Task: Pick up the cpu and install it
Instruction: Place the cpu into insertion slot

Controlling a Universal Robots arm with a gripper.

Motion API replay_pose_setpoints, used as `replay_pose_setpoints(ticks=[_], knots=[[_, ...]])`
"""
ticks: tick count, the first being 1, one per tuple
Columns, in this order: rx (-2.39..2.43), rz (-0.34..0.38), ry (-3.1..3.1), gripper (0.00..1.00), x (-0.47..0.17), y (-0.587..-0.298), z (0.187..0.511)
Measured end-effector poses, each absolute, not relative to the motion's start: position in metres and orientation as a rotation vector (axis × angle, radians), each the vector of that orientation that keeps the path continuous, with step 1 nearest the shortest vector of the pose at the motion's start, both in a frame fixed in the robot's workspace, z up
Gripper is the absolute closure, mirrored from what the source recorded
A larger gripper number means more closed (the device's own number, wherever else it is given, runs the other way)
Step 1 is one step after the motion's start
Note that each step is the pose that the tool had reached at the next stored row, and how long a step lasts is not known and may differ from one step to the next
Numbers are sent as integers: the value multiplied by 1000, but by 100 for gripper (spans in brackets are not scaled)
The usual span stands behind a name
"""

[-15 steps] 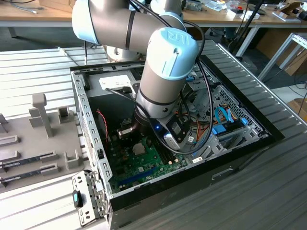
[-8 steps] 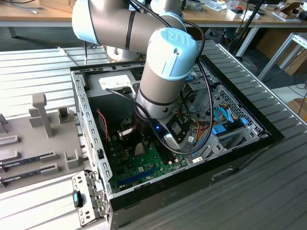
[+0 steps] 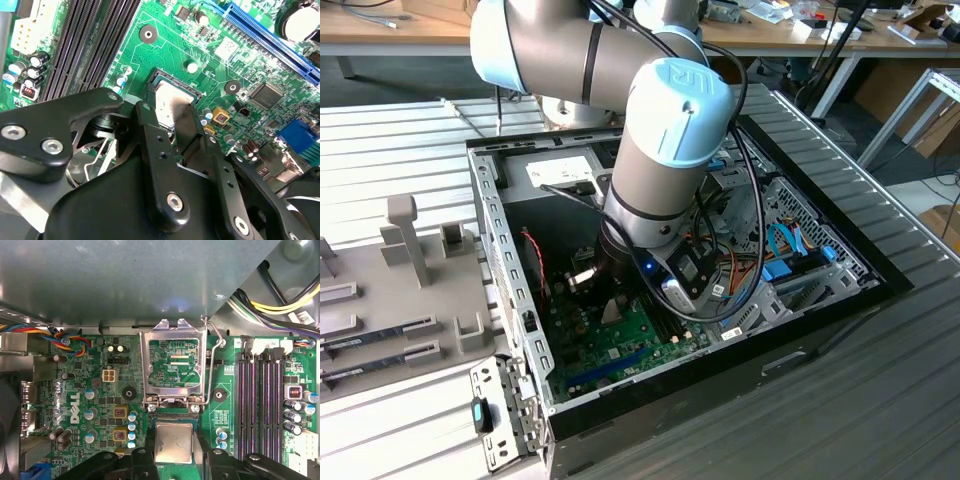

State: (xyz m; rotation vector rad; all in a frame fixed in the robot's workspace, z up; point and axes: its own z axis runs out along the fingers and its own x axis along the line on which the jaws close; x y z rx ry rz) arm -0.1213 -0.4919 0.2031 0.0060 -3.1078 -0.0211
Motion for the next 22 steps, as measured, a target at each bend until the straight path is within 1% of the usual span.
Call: replay_pose_setpoints(ticks=[7,9,15,16,22], knots=[[6,-21,-3108,60,-121,-492,203],[6,-21,-3108,62,-121,-492,203],[6,-21,-3108,62,-121,-492,203],[6,-22,-3108,54,-121,-493,203],[6,-21,-3108,54,-122,-493,201]])
